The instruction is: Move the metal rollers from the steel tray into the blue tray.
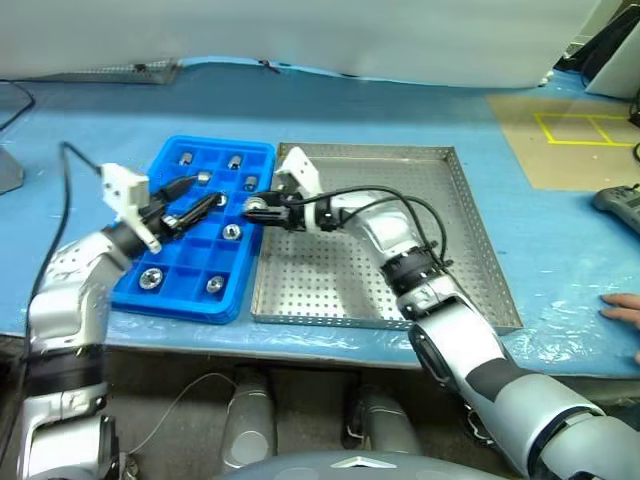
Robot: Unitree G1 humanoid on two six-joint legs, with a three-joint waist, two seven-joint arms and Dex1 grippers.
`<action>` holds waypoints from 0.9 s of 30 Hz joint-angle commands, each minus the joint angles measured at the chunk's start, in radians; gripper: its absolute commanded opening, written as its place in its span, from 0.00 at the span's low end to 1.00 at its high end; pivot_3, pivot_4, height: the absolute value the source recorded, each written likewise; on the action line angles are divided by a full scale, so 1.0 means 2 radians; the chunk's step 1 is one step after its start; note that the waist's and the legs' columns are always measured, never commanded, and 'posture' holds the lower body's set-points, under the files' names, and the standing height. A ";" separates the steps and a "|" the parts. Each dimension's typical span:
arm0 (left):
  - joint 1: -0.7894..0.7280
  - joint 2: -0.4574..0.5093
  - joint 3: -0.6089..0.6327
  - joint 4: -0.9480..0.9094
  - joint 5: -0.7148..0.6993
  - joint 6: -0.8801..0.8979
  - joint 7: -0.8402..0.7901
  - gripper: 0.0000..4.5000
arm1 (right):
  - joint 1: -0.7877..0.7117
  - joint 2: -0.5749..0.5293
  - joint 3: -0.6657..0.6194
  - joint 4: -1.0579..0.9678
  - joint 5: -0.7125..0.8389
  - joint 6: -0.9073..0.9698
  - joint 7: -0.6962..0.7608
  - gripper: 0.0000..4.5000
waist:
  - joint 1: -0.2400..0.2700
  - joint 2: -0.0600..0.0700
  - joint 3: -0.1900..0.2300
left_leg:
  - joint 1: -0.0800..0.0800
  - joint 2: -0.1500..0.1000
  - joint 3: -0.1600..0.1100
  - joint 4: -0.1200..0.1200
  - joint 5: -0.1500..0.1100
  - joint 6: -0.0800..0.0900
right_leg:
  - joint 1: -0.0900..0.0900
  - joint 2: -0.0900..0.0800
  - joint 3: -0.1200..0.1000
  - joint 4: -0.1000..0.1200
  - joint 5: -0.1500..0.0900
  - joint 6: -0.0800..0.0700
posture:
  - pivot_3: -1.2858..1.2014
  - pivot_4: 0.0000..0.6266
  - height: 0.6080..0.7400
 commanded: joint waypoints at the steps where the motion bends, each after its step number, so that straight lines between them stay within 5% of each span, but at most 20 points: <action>1: 0.037 0.013 0.043 -0.063 -0.017 0.005 0.026 0.75 | -0.030 0.026 0.003 0.034 -0.003 -0.040 0.027 0.39 | 0.012 0.000 0.000 | 0.000 0.000 0.000 0.000 0.000 0.000 | 0.000 0.000 0.000 0.000 0.000 0.000 | 0.69 0.24 1.00; 13: 0.112 0.032 0.103 -0.118 -0.043 0.014 0.063 0.75 | -0.067 0.081 -0.005 0.166 -0.050 -0.119 -0.017 0.39 | 0.064 0.001 0.000 | 0.000 -0.001 -0.002 -0.001 0.000 0.000 | -0.001 0.000 0.001 0.001 -0.002 0.004 | 0.72 0.24 1.00; 24: 0.084 0.041 0.078 -0.097 -0.042 0.012 0.061 0.75 | -0.066 0.084 -0.019 0.225 -0.074 -0.146 -0.056 0.39 | 0.067 0.001 0.000 | -0.002 -0.001 -0.002 -0.001 0.000 -0.001 | -0.007 0.000 0.002 0.005 -0.002 0.004 | 0.71 0.24 1.00; 27: 0.078 0.042 0.074 -0.091 -0.043 0.013 0.057 0.75 | -0.059 0.085 -0.028 0.223 -0.070 -0.140 -0.060 0.62 | 0.065 0.001 0.000 | -0.003 -0.001 -0.002 -0.001 0.000 -0.001 | -0.007 0.000 0.002 0.005 -0.003 0.004 | 0.70 0.24 1.00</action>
